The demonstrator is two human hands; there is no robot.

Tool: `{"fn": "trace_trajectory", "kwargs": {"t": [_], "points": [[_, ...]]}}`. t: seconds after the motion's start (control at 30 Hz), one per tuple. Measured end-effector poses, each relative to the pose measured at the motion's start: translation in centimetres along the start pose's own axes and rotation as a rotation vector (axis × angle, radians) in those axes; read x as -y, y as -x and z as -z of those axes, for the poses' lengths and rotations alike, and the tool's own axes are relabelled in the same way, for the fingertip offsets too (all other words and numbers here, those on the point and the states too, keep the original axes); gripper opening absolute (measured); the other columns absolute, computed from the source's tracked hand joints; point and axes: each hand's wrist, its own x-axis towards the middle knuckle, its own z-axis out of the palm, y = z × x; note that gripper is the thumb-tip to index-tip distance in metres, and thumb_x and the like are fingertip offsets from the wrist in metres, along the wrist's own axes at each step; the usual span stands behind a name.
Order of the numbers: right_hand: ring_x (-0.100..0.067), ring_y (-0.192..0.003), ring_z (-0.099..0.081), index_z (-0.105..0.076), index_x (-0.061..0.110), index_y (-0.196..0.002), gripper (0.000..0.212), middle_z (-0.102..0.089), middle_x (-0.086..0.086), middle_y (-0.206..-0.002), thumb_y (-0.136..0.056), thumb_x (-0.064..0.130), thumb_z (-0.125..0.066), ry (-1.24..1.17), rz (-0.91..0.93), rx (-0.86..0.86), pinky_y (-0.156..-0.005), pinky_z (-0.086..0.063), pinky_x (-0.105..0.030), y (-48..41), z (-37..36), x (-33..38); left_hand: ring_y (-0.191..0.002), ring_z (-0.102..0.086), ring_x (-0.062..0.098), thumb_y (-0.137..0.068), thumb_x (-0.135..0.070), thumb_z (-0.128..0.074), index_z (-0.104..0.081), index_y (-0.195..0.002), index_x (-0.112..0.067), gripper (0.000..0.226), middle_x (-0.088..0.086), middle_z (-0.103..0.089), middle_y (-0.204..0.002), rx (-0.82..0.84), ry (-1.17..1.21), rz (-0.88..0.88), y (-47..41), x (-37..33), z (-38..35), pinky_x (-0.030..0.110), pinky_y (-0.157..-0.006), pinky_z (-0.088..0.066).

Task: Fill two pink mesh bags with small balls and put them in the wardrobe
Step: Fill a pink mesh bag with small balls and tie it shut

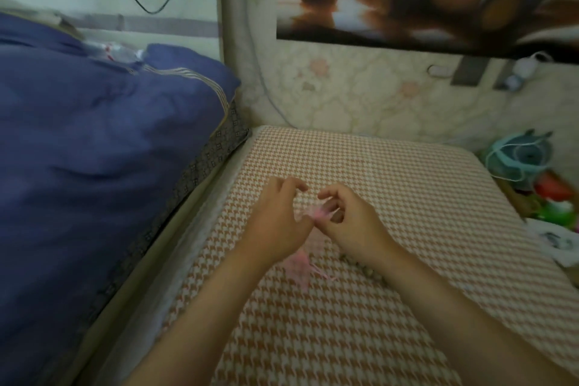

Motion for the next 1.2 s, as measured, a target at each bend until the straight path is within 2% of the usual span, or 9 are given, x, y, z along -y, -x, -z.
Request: {"fn": "trace_trajectory", "kwargs": {"t": [0.13,0.27,0.37,0.5,0.67,0.77,0.87,1.0,1.2], "points": [[-0.007,-0.072,-0.064,-0.051,0.039,-0.109,0.027,-0.064,0.013,-0.096,-0.089,0.043,-0.069,0.16,0.011,0.001,-0.063,-0.058,-0.031,5.8,1.6,2.0,-0.066,-0.056,0.011,-0.088,-0.034,-0.06,-0.052,-0.095,-0.032,0.011,-0.01,-0.059,-0.083,0.086,0.108,0.091,4.7,-3.8,1.2,0.028,-0.056,-0.045],[-0.003,-0.072,-0.064,-0.049,0.04,-0.107,0.021,-0.065,0.017,-0.093,-0.091,0.042,-0.063,0.32,0.04,-0.014,-0.067,-0.058,-0.035,10.8,2.4,2.0,-0.06,-0.061,0.008,-0.086,-0.058,-0.056,-0.059,-0.089,-0.031,0.027,-0.007,-0.066,-0.074,0.224,0.255,0.179,8.3,-5.3,0.0,0.031,-0.056,-0.051],[-0.004,-0.069,-0.063,-0.051,0.037,-0.108,0.022,-0.066,0.016,-0.093,-0.091,0.035,-0.065,0.343,0.016,-0.048,-0.065,-0.058,-0.033,13.4,2.6,2.0,-0.067,-0.068,0.011,-0.085,-0.06,-0.057,-0.067,-0.083,-0.026,0.035,-0.003,-0.071,-0.077,0.298,0.335,0.2,10.2,-6.4,-0.9,0.031,-0.065,-0.057],[-0.005,-0.069,-0.063,-0.052,0.038,-0.109,0.024,-0.065,0.017,-0.09,-0.09,0.033,-0.067,0.344,0.011,-0.061,-0.063,-0.056,-0.032,15.6,2.4,1.3,-0.064,-0.07,0.011,-0.086,-0.059,-0.06,-0.073,-0.082,-0.021,0.041,-0.004,-0.074,-0.076,0.411,0.42,0.246,11.5,-7.2,-1.6,0.021,-0.054,-0.051],[-0.003,-0.084,-0.067,-0.053,0.041,-0.112,0.029,-0.069,0.009,-0.099,-0.091,0.029,-0.07,0.059,-0.09,-0.085,-0.068,-0.059,-0.024,15.9,2.9,-0.8,-0.063,-0.069,0.012,-0.089,-0.039,-0.065,-0.075,-0.091,-0.015,0.026,0.0,-0.076,-0.082,0.444,0.524,0.385,10.9,-7.8,-2.5,0.022,-0.052,-0.05],[-0.007,-0.085,-0.071,-0.061,0.027,-0.121,0.034,-0.073,0.006,-0.096,-0.091,0.022,-0.073,-0.186,-0.262,-0.086,-0.067,-0.059,-0.024,15.2,3.1,-2.4,-0.064,-0.07,0.014,-0.09,-0.02,-0.065,-0.075,-0.091,-0.012,0.012,0.003,-0.076,-0.085,0.442,0.547,0.46,10.4,-7.4,-3.7,0.022,-0.052,-0.051],[-0.017,-0.083,-0.073,-0.069,0.024,-0.104,0.018,-0.074,0.0,-0.093,-0.087,0.021,-0.077,-0.182,-0.315,-0.068,-0.068,-0.061,-0.032,13.4,3.7,-3.5,-0.063,-0.07,0.015,-0.087,-0.017,-0.065,-0.074,-0.086,-0.015,0.009,0.002,-0.077,-0.083,0.426,0.485,0.508,9.0,-7.4,-5.1,0.023,-0.054,-0.051],[-0.025,-0.076,-0.074,-0.076,0.02,-0.085,0.002,-0.077,-0.009,-0.083,-0.086,0.02,-0.078,-0.181,-0.352,-0.053,-0.069,-0.061,-0.038,12.0,4.8,-4.1,-0.06,-0.069,0.015,-0.086,-0.015,-0.065,-0.073,-0.086,-0.015,0.008,0.004,-0.076,-0.082,0.385,0.416,0.437,6.3,-8.3,-6.5,0.025,-0.052,-0.051],[-0.015,-0.067,-0.069,-0.078,0.013,-0.086,0.028,-0.076,-0.001,-0.08,-0.09,0.039,-0.07,-0.291,-0.497,-0.009,-0.062,-0.056,-0.032,10.5,5.8,-3.7,-0.059,-0.07,0.015,-0.087,-0.011,-0.061,-0.072,-0.085,-0.019,0.014,0.002,-0.076,-0.076,0.322,0.409,0.341,4.6,-8.0,-7.8,0.029,-0.053,-0.055]]}}
